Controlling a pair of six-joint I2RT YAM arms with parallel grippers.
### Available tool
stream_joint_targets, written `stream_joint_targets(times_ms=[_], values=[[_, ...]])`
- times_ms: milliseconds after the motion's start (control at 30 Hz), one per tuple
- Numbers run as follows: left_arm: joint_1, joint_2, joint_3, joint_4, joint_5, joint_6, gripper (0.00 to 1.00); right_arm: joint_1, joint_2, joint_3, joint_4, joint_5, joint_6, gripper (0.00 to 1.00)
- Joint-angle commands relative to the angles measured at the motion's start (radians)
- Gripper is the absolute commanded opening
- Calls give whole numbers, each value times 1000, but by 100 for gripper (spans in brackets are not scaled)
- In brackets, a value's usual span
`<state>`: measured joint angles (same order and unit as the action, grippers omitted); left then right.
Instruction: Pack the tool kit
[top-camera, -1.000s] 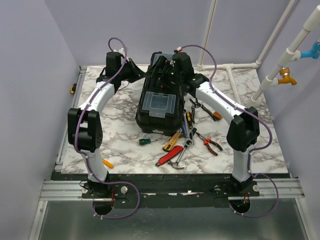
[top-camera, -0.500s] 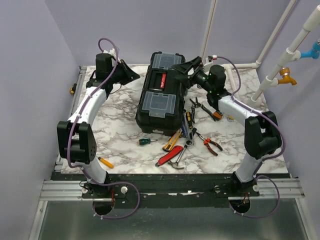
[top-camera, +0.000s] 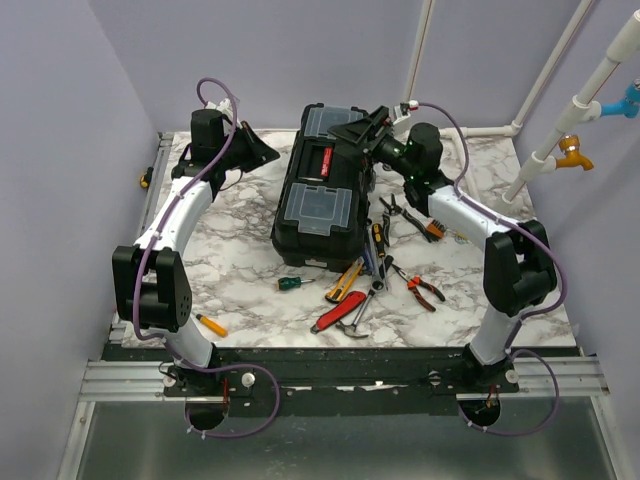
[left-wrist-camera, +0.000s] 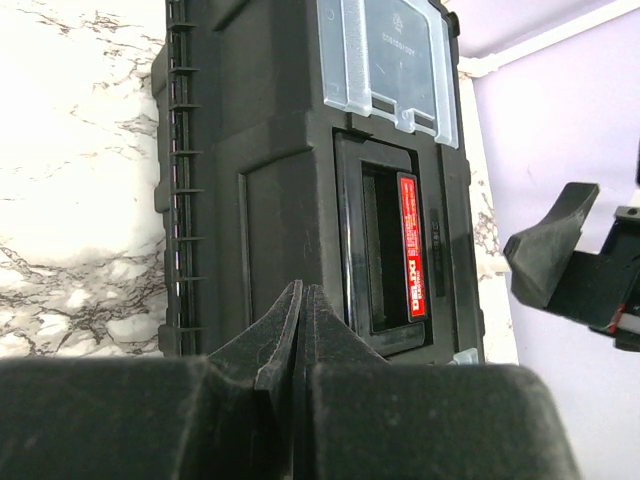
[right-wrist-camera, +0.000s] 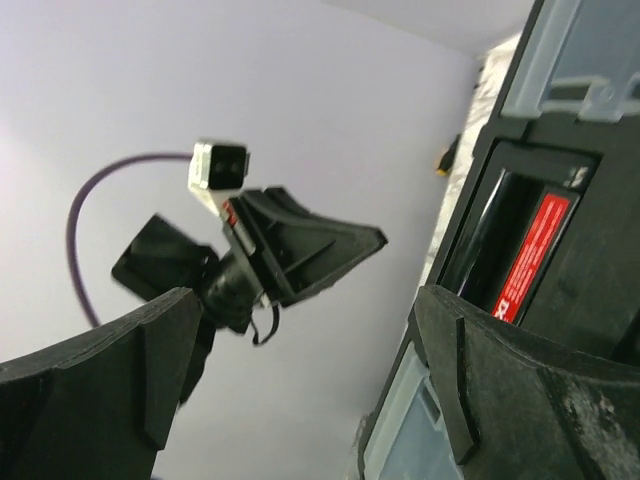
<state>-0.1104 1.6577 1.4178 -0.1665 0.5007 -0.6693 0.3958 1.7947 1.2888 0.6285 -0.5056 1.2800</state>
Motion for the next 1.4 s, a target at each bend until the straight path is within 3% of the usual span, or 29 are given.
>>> stream_joint_targets(times_ms=[0, 233, 367, 533, 700, 933, 1200, 1367], values=[[6, -11, -5, 1, -9, 22, 4, 42, -16, 188, -399, 118, -156, 100], [1, -10, -81, 69, -11, -3, 2, 134, 114, 505, -903, 352, -243, 100], [-12, 2, -105, 92, -7, -7, 2, 181, 238, 733, -1222, 584, -162, 100], [-32, 19, -130, 133, 10, -18, 2, 205, 368, 896, -1324, 558, -152, 100], [-72, 24, -171, 162, 8, -27, 1, 233, 489, 1090, -1461, 638, -148, 100], [-116, 40, -209, 217, -1, -38, 1, 244, 582, 1181, -1520, 716, -163, 100], [-129, 92, -152, 190, 8, -25, 1, 255, 614, 1066, -1328, 539, -158, 100], [-128, 113, -110, 151, 28, -1, 1, 254, 467, 816, -1033, 401, -187, 100]])
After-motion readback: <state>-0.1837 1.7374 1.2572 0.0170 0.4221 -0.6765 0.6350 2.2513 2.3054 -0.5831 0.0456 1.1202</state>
